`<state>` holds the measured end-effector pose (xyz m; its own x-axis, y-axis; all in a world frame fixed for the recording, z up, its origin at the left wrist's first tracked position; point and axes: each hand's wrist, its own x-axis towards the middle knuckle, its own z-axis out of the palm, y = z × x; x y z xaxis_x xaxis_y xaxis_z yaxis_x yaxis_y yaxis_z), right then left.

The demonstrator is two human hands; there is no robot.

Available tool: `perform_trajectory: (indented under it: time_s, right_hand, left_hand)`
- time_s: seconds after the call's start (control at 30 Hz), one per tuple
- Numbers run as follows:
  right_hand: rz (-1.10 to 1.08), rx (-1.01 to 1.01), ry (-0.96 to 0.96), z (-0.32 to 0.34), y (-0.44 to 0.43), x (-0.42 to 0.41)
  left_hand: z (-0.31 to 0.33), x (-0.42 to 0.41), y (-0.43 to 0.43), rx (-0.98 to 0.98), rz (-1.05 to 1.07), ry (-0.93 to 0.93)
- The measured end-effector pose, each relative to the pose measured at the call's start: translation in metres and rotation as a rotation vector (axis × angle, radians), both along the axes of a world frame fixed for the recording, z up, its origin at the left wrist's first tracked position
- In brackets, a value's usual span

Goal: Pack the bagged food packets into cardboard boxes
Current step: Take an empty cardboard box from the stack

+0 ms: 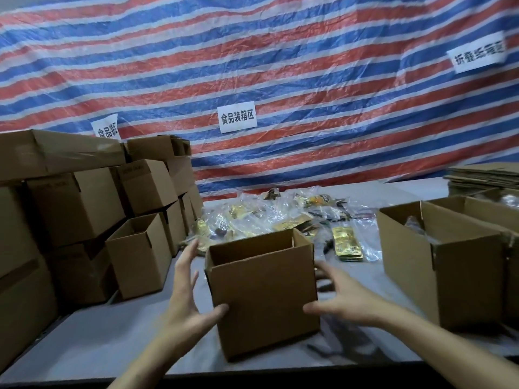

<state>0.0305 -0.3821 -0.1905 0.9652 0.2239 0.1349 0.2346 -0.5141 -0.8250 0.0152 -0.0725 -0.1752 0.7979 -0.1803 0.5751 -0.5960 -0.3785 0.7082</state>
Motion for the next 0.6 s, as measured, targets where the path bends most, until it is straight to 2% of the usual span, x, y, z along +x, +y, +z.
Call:
perform_trajectory:
  time_s: [0.13,0.2,0.43,0.6]
  right_hand:
    - [0.018,-0.023,0.037,-0.035,0.004,-0.002]
    - [0.006,0.013,0.061,-0.041,0.001,0.0]
    - [-0.272,0.064,0.03,-0.035,-0.022,0.04]
    - [-0.315,0.045,0.12,-0.028,-0.023,0.085]
  left_hand:
    - [-0.036,0.018,-0.008,-0.207,-0.096,0.462]
    - [-0.047,0.032,-0.009,-0.232,-0.115,0.543]
    - [-0.053,0.047,-0.022,-0.197,-0.102,0.391]
    - [-0.061,0.049,-0.022,-0.203,-0.068,0.367]
